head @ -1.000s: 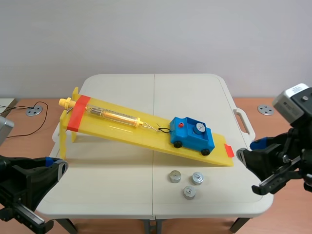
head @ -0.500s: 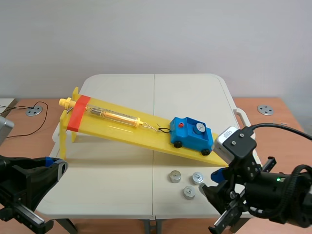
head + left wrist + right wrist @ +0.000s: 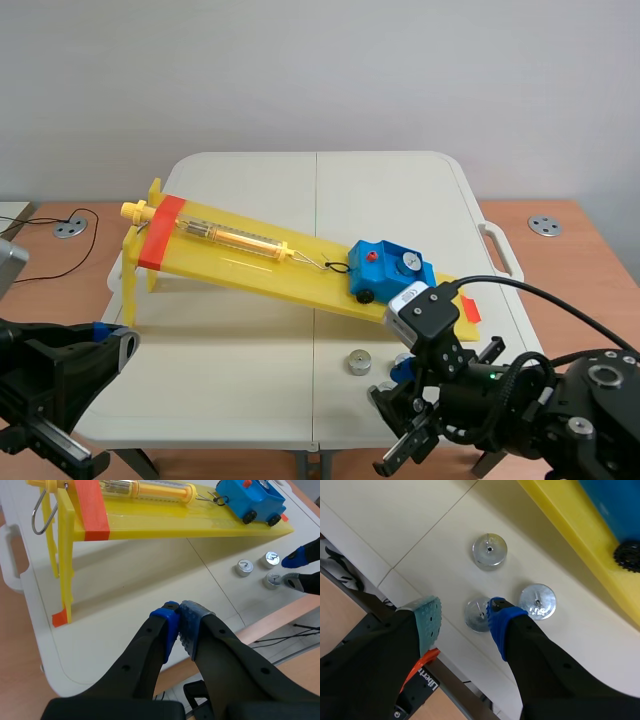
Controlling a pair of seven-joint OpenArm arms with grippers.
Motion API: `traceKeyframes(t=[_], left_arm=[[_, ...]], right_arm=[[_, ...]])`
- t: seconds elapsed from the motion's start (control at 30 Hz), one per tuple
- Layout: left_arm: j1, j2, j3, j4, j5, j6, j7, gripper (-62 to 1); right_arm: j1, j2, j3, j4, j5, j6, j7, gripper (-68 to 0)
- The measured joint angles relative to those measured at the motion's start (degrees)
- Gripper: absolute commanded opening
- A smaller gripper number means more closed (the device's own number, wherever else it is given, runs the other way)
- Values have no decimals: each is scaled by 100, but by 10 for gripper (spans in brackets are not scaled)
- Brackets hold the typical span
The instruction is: Place the four metal weights on the blue cart on the ramp.
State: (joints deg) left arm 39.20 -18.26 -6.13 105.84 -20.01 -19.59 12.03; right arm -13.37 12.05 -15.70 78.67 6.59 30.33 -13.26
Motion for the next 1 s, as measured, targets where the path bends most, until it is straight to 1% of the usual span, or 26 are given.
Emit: traceKeyframes(t=[0.17, 0.3, 0.47, 0.67, 0.77, 0.87, 0.97, 1.0], left_arm=[[0, 0, 0, 0, 0, 0, -2, -558], [0, 0, 0, 0, 0, 0, -2, -558], [0, 0, 0, 0, 0, 0, -2, -558], [0, 0, 0, 0, 0, 0, -2, -558], [0, 0, 0, 0, 0, 0, 0, -558], [0, 0, 0, 0, 0, 0, -2, -558], [0, 0, 0, 0, 0, 0, -2, -558], [0, 0, 0, 0, 0, 0, -2, -558]], right_arm=[[44, -111, -61, -192, -116, -256, 109, -444], [44, -111, -94, -214, -208, -442, 282, -444], [46, -114, -160, -251, -236, -461, 415, -444], [48, -195, -173, -498, -275, -468, 426, -444], [50, -208, -173, -514, -273, -529, 446, -446], [50, -208, -173, -514, -273, -570, 446, -489], [50, -205, -173, -514, -273, -597, 442, -497], [50, -205, -173, -514, -273, -612, 442, -512]])
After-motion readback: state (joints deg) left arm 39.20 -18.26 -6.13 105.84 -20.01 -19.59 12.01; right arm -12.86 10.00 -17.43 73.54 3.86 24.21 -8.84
